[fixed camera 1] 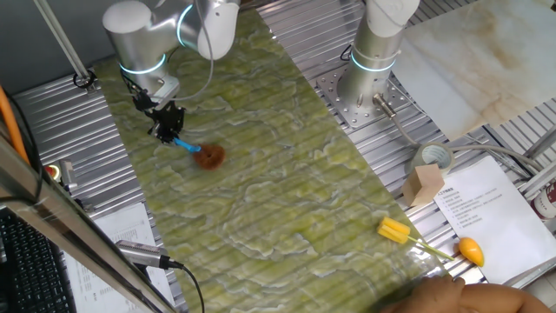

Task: Scrub the table with a brush

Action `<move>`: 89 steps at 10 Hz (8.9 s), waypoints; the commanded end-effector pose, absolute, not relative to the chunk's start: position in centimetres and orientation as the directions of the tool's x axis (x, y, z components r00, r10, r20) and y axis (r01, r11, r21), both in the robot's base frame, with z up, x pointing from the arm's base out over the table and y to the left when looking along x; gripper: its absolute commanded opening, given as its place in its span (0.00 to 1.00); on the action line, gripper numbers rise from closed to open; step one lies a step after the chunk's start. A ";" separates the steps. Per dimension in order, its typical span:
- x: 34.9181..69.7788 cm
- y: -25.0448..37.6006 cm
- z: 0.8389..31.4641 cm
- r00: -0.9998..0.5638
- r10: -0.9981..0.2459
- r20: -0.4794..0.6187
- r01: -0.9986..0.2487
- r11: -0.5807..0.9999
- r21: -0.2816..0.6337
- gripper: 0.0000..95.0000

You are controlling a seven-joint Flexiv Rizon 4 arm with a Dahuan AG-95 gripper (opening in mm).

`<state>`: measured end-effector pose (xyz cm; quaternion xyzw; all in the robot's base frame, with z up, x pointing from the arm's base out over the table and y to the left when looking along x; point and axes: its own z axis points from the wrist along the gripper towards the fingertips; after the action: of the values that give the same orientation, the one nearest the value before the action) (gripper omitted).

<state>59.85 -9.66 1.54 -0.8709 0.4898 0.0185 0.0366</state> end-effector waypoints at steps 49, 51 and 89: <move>46.8 5.2 10.0 0.260 -0.938 0.230 -0.966 -0.255 0.050 0.00; 46.5 5.9 9.6 0.253 -0.933 0.257 -0.967 -0.248 0.052 0.00; 44.7 7.6 5.9 0.041 -0.939 0.342 -0.998 -0.051 -0.022 0.00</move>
<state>44.66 7.64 5.85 -0.7101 0.6819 -0.1350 -0.1116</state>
